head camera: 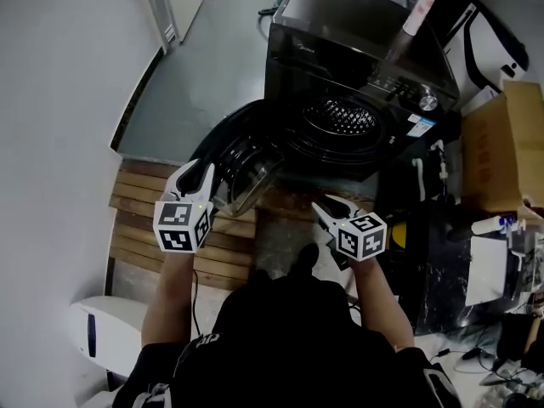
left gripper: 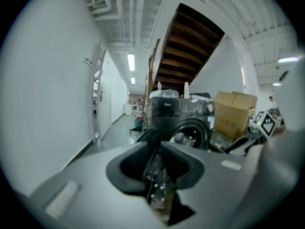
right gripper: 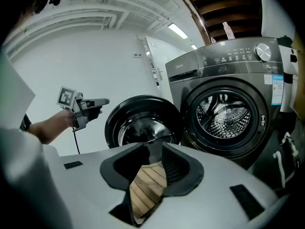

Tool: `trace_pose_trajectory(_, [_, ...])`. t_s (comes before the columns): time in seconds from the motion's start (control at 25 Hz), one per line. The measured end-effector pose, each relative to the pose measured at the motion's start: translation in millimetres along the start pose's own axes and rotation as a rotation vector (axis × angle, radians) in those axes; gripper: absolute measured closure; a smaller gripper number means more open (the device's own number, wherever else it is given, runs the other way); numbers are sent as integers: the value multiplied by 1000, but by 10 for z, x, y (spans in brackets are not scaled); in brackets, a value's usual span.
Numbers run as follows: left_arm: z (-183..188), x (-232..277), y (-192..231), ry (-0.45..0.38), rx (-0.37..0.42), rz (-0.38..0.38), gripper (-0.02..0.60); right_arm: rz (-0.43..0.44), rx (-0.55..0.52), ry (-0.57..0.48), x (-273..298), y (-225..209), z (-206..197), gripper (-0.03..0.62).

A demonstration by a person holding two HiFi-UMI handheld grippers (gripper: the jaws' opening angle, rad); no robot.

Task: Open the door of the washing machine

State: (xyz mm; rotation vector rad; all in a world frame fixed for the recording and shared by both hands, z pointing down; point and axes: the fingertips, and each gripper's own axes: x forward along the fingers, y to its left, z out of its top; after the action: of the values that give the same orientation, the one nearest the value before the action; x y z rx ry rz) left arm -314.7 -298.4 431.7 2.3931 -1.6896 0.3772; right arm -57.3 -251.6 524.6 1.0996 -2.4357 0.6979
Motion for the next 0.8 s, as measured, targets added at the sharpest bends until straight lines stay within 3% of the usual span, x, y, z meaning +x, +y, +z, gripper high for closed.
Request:
trace_pose_trajectory(0.52, [628,1168,-1205,-48,-103,-135,508,-35,-30,-93,-144,-1133,637,534])
trace_pose_trajectory(0.8, [706,1537,-1864,-48,-113,-176,531,-19,-57,-121,-210,-1347,803,566])
